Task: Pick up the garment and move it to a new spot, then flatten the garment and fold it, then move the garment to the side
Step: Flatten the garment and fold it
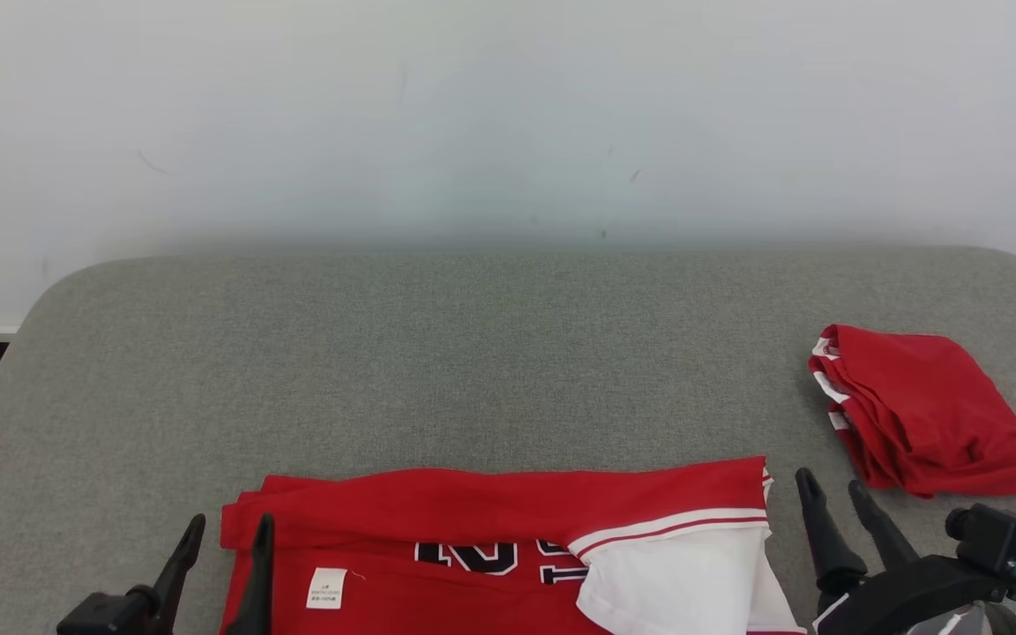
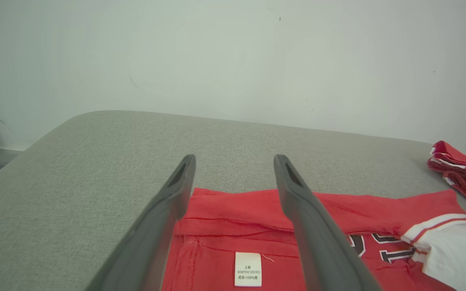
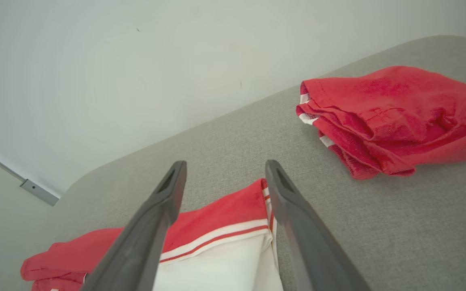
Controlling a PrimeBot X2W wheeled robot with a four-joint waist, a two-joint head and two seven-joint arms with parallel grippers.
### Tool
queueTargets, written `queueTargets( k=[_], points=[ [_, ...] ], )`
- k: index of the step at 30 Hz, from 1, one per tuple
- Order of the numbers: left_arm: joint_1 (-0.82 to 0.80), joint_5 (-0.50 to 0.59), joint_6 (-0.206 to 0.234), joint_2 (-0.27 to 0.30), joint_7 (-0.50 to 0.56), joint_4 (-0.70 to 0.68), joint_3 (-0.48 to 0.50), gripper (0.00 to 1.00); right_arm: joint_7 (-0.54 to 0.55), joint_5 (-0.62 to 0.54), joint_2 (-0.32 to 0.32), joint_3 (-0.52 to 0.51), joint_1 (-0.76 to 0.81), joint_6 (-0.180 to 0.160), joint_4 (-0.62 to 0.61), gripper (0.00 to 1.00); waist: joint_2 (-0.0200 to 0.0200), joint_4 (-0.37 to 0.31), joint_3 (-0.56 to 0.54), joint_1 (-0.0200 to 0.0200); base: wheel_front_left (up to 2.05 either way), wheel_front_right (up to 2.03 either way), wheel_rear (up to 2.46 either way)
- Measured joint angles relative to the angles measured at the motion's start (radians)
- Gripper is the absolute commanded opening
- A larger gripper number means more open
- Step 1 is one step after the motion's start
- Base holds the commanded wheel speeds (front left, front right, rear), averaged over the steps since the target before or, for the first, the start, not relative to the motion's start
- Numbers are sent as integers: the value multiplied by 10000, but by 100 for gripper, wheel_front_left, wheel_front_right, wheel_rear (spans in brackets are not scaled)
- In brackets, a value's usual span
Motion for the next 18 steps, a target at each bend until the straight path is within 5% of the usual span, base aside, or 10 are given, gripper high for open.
queueTargets(
  k=[10,18],
  points=[
    [105,67,15,23,422,-554,-209,100,2550,-190,-90,698,-420,-840,1396,100,1,-43,-44,-1,0,0,0],
    [93,82,86,48,709,-878,-245,100,3854,-343,-115,731,-1499,-1139,2374,100,1,37,199,0,0,0,0]
  ],
)
